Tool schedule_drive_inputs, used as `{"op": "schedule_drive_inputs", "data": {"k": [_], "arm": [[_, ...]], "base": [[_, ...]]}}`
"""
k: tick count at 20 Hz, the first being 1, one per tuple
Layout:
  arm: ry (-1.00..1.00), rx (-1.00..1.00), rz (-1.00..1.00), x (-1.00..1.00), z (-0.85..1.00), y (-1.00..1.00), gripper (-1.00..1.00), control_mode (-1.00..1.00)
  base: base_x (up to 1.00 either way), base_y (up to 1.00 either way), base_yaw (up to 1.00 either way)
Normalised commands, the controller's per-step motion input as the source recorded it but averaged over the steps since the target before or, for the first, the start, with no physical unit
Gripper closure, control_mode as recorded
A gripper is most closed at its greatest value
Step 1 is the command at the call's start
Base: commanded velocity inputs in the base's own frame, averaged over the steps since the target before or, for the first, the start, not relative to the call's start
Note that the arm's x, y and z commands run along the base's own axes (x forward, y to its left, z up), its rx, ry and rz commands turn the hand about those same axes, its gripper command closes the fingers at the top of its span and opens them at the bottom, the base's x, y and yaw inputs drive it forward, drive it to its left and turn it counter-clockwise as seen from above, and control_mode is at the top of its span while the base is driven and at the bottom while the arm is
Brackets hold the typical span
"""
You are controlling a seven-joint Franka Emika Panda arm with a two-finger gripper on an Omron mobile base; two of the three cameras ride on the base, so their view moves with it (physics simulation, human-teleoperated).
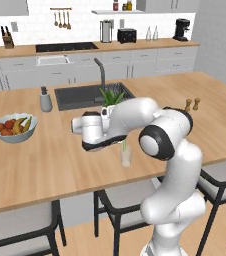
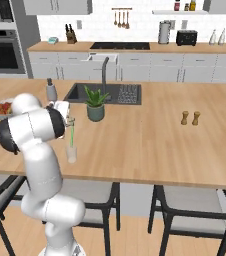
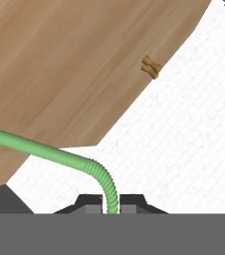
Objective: Take a straw from the drawer in front and place it inside the glass cup on the dining counter.
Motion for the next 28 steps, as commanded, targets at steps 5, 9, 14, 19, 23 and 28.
{"op": "schedule_drive_inputs", "data": {"k": [5, 9, 14, 19, 23, 28], "arm": [[0.00, -0.02, 0.00, 0.28, -0.25, 0.02, 1.00, -1.00], [0.00, -0.03, 0.00, 0.11, -0.21, 0.00, 1.00, -1.00], [0.00, -0.01, 0.00, -0.23, -0.03, 0.00, 1.00, -1.00], [0.00, 0.00, 0.00, -0.29, -0.02, -0.12, 1.00, -1.00], [0.00, 0.00, 0.00, -0.33, -0.05, -0.29, 1.00, -1.00], [0.00, 0.00, 0.00, -0.30, -0.11, -0.27, 1.00, -1.00]], "base": [[0.00, 0.00, 0.00], [0.00, 0.00, 0.00], [0.00, 0.00, 0.00], [0.00, 0.00, 0.00], [0.00, 0.00, 0.00], [0.00, 0.00, 0.00]]}}
